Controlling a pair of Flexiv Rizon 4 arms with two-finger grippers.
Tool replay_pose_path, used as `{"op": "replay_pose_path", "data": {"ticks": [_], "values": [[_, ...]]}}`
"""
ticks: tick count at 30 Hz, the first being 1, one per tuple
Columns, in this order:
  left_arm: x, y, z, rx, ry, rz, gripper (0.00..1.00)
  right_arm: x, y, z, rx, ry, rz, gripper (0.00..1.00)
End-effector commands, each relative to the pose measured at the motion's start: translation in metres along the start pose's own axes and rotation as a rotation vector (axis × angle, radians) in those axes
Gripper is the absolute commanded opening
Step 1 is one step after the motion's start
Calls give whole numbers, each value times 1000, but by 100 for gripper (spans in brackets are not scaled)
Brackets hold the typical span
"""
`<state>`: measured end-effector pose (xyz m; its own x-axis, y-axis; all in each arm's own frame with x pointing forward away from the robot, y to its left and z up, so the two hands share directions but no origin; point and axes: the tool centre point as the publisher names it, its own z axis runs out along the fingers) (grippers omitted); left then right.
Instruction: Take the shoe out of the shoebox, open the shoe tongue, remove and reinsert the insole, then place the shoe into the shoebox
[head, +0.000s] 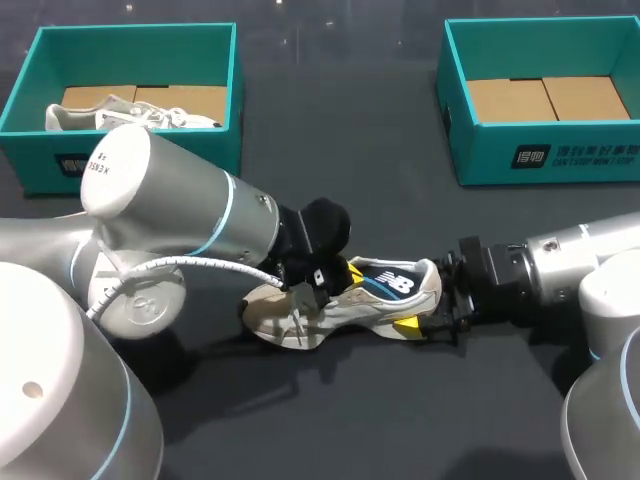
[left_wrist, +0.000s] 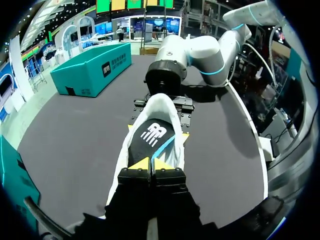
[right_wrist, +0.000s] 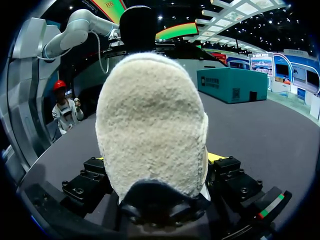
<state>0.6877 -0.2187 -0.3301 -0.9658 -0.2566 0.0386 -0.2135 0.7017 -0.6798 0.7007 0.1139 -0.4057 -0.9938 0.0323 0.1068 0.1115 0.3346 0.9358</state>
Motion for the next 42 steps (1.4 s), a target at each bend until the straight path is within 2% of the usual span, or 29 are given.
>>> {"op": "replay_pose_path", "data": {"ticks": [1,9,15,22,28,29,31,34,38,42], "values": [[2,2,-3,42,-8,-21,0,0,-1,2,4,-1,1,0],[0,0,-12,99,-21,-59,0,0,-1,2,4,-1,1,0],[-1,2,-12,99,-17,-69,0,0,-1,2,4,-1,1,0],[-1,0,-15,99,57,-11,0,0,-1,2,4,-1,1,0],[7,-7,-8,-2,44,96,0,0,-1,2,4,-1,1,0],[8,-8,-7,-20,52,118,2,0,-1,2,4,-1,1,0],[10,-9,-5,-51,45,150,20,0,-1,2,4,-1,1,0],[12,-9,-2,-84,21,182,33,0,-1,2,4,-1,1,0],[14,-8,-1,-124,-19,224,37,0,-1,2,4,-1,1,0],[13,-9,0,-163,-45,274,37,0,-1,2,4,-1,1,0]]}}
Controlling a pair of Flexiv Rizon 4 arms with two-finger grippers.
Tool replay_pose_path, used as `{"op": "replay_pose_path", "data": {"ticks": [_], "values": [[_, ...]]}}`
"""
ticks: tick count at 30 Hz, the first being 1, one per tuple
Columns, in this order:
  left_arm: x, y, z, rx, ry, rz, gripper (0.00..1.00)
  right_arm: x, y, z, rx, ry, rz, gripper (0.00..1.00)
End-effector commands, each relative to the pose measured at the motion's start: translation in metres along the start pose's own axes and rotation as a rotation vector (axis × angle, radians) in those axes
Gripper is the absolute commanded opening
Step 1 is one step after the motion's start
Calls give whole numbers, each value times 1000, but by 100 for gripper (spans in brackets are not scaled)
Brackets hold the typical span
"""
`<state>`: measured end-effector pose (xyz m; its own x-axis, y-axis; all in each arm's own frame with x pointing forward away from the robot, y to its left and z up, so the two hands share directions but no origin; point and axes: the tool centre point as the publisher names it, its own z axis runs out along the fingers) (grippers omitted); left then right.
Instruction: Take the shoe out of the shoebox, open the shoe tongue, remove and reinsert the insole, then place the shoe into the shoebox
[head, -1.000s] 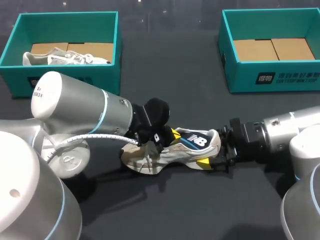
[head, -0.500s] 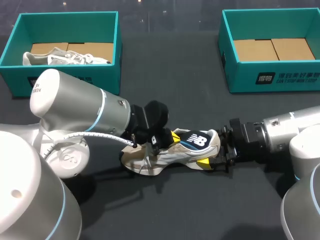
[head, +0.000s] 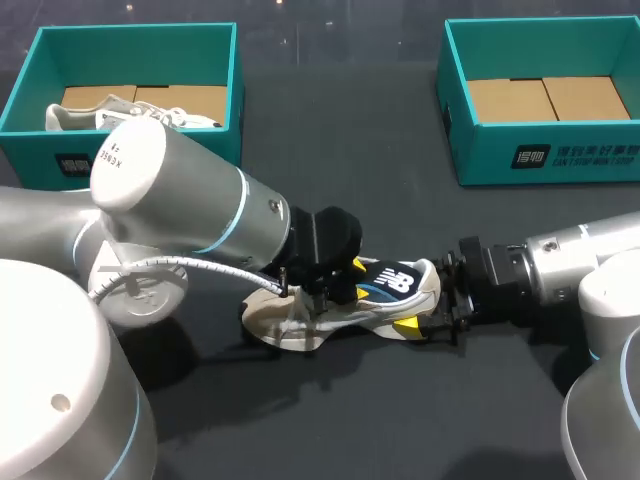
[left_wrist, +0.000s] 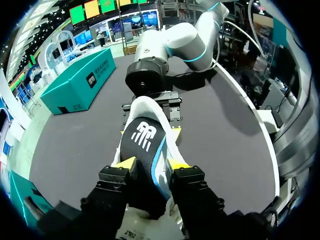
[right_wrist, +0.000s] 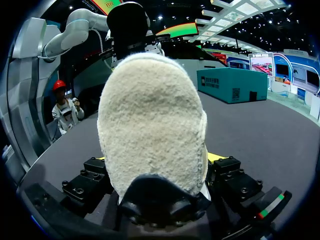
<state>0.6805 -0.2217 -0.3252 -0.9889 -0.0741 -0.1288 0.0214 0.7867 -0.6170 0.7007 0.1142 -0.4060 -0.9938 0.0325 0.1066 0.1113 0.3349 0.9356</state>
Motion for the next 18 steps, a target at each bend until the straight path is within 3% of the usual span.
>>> {"op": "replay_pose_path", "data": {"ticks": [1,14,16,18], "values": [[3,-7,3,-115,-32,37,37,0,-1,1,4,-1,1,0],[-8,-2,26,-286,-19,149,41,0,-1,1,4,-1,1,0],[-10,-2,28,-305,-27,157,31,0,-1,1,4,-1,1,0],[-11,0,28,-315,-36,153,6,0,-1,1,4,-1,1,0]]}}
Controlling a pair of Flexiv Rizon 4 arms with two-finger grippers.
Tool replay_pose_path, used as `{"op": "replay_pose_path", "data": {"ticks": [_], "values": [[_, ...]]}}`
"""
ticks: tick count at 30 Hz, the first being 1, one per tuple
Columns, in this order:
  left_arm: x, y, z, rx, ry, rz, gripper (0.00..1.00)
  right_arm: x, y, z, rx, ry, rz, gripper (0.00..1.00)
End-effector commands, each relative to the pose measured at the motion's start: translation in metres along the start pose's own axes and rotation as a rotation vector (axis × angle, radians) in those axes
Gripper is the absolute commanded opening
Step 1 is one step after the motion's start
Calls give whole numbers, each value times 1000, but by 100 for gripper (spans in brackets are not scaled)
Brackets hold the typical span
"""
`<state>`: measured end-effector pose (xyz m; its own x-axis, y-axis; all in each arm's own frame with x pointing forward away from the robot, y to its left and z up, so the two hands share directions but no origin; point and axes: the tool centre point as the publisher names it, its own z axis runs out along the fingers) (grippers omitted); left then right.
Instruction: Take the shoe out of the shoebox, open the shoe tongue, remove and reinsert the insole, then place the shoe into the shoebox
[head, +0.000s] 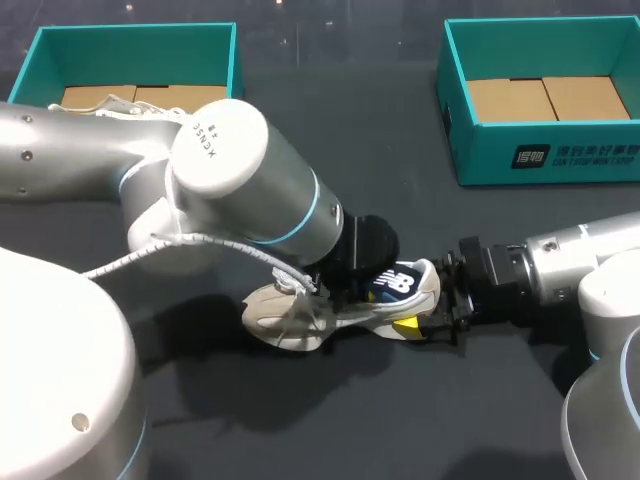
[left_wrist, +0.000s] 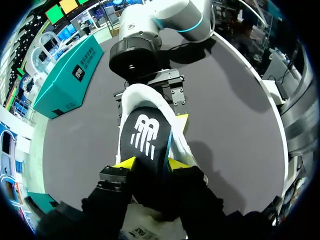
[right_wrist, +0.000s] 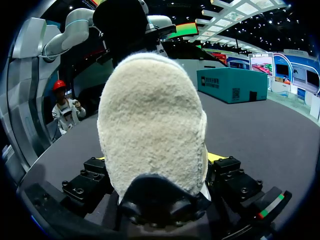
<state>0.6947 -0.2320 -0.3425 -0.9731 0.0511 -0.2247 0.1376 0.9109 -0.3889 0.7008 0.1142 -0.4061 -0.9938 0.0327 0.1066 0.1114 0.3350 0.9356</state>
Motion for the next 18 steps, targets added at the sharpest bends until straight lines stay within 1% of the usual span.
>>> {"op": "replay_pose_path", "data": {"ticks": [1,7,13,18], "values": [[-1,-3,6,-80,-16,-9,0,0,0,1,4,0,1,0],[-2,6,-2,-10,-64,-94,0,0,0,1,4,0,1,0],[-1,19,-16,112,-94,-233,0,0,0,1,4,0,1,0],[-2,22,-19,156,-99,-300,0,0,0,1,4,0,1,0]]}}
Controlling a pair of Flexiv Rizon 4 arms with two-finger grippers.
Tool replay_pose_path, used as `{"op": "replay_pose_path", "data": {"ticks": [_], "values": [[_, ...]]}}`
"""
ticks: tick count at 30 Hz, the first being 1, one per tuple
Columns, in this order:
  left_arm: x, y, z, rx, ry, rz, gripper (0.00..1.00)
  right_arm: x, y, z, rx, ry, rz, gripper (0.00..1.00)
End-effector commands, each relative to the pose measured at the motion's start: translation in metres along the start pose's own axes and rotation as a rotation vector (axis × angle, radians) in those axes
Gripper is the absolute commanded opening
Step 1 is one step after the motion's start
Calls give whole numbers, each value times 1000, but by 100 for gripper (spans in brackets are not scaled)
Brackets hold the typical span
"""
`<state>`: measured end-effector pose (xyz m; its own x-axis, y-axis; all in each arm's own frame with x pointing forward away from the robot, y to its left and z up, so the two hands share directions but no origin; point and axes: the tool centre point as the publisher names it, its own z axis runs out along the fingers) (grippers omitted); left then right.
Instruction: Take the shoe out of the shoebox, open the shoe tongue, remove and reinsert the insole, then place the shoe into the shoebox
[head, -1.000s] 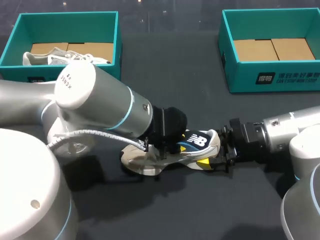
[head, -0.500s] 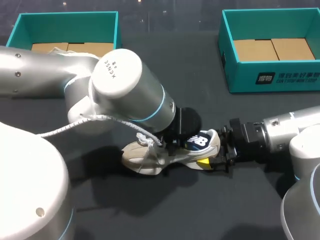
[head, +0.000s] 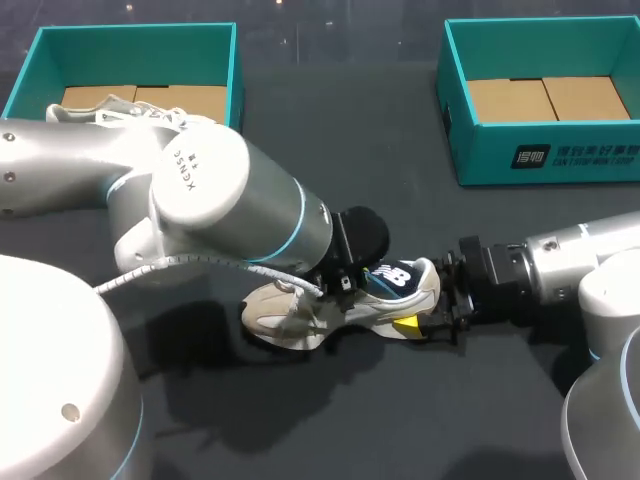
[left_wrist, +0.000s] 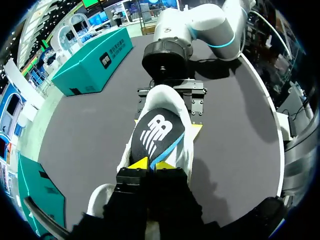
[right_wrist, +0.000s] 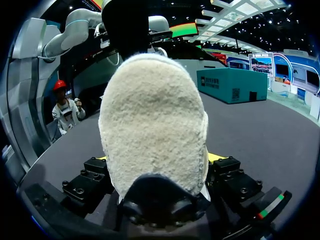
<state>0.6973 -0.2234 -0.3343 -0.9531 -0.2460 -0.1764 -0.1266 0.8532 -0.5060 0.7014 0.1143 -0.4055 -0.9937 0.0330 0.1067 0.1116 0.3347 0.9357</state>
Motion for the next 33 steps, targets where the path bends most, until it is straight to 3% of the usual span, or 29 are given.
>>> {"op": "replay_pose_path", "data": {"ticks": [1,7,19,26,27,28,33], "values": [[-4,16,-10,96,10,-27,0,0,-1,1,4,0,1,0],[-8,16,-13,121,29,-71,0,0,-1,1,4,0,1,0],[-1,-24,-11,122,15,-2,0,0,-1,1,4,0,1,0],[-1,-33,-3,97,1,7,0,0,-1,1,4,0,1,0],[-1,-33,-3,92,-2,14,9,0,-1,1,4,0,1,0],[0,-33,-2,89,-2,28,27,0,-1,1,4,0,1,0],[5,-30,-7,96,4,104,44,0,-1,1,4,0,1,0]]}}
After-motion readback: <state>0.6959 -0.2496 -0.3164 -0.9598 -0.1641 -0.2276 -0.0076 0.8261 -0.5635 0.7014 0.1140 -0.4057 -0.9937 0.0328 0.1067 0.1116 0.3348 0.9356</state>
